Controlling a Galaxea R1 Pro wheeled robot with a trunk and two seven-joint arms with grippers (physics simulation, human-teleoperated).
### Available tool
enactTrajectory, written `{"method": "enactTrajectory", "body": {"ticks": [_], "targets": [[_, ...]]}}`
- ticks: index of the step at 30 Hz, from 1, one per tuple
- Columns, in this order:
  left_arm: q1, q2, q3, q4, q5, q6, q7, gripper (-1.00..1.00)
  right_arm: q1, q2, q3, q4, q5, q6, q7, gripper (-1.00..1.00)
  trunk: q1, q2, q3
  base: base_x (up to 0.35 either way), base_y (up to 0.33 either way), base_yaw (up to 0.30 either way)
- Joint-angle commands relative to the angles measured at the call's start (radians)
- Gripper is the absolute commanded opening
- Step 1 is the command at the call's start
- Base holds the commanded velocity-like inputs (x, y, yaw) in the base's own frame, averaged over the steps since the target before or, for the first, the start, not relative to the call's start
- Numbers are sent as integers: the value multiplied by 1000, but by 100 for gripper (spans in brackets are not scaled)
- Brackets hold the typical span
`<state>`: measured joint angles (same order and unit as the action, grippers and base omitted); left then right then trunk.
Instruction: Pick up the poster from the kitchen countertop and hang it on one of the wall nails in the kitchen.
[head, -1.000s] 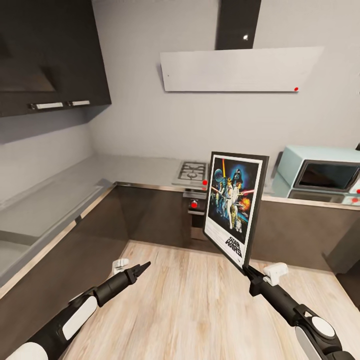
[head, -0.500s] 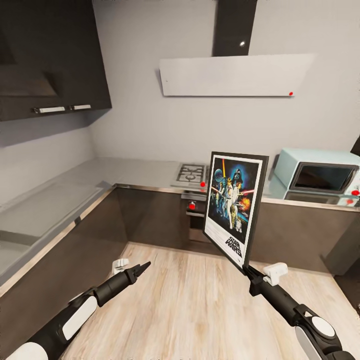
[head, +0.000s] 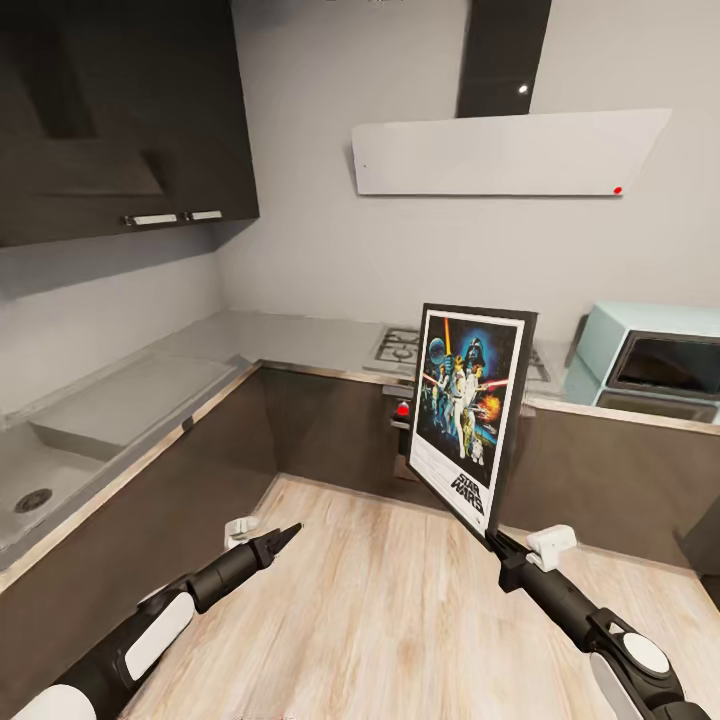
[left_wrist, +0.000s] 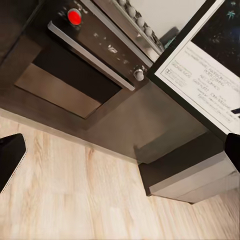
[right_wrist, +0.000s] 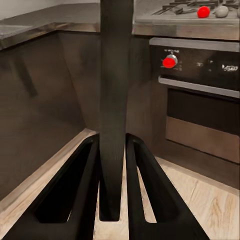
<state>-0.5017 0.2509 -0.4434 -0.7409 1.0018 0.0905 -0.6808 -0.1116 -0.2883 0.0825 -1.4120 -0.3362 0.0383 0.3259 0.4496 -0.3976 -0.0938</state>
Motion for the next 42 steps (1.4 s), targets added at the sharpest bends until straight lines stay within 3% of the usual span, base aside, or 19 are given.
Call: {"method": "enactTrajectory", "body": {"ticks": [1, 11, 24, 42], "targets": [[-1, 1, -3, 0, 11, 9, -2, 100, 0, -1, 0, -1, -12, 5, 4, -100, 0, -2, -2, -172, 47, 270], [-1, 0, -4, 0, 11, 9, -2, 100, 0, -1, 0, -1, -12, 6, 4, -100, 0, -2, 3, -292, 84, 256], [-1, 0, -4, 0, 10, 6, -2, 100, 0, 0, 1, -1, -12, 5, 4, -100, 0, -2, 4, -332, 7, 57], [-1, -1, -4, -2, 10, 6, -2, 100, 0, 0, 2, -1, -10, 5, 2, -100, 0, -2, 10, -257, -49, 275]]}}
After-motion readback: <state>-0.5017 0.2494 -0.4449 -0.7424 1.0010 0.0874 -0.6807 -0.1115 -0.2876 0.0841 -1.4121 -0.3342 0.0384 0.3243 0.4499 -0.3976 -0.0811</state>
